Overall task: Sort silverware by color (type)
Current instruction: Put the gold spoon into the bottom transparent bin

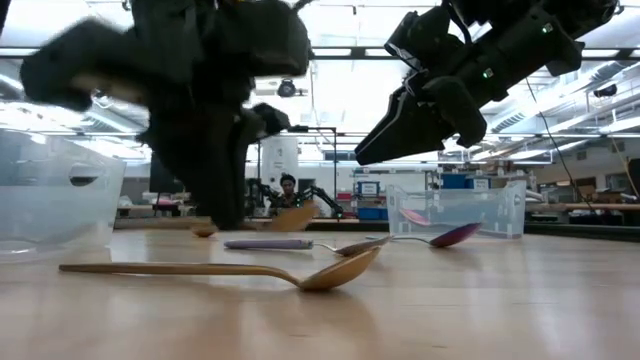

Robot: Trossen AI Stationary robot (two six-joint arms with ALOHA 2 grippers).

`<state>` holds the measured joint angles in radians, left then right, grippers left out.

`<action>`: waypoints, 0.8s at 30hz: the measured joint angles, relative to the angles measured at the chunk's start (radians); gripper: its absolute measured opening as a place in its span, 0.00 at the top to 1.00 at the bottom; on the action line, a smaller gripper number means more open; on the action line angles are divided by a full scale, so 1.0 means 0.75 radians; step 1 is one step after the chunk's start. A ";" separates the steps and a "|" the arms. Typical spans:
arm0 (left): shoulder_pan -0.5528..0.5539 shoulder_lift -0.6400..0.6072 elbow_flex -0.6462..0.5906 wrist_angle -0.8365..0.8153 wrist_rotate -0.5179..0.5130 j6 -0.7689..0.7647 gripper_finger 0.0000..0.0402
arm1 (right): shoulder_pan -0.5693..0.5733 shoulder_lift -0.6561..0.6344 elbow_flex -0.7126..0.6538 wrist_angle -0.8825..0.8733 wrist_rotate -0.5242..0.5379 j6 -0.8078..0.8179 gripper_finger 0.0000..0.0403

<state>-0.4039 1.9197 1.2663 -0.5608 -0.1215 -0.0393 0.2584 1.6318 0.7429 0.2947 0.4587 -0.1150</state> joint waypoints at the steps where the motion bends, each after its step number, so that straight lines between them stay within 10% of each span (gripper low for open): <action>1: 0.000 -0.016 0.000 -0.001 0.000 -0.003 0.97 | 0.000 0.000 0.000 0.000 0.000 0.000 0.48; 24: -0.045 -0.425 0.004 -0.590 -0.072 -0.443 0.98 | -0.024 0.000 0.000 0.034 0.016 -0.055 0.48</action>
<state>-0.4376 1.6011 1.2697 -1.0030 -0.1756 -0.3717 0.2406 1.6318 0.7429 0.3199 0.4706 -0.1559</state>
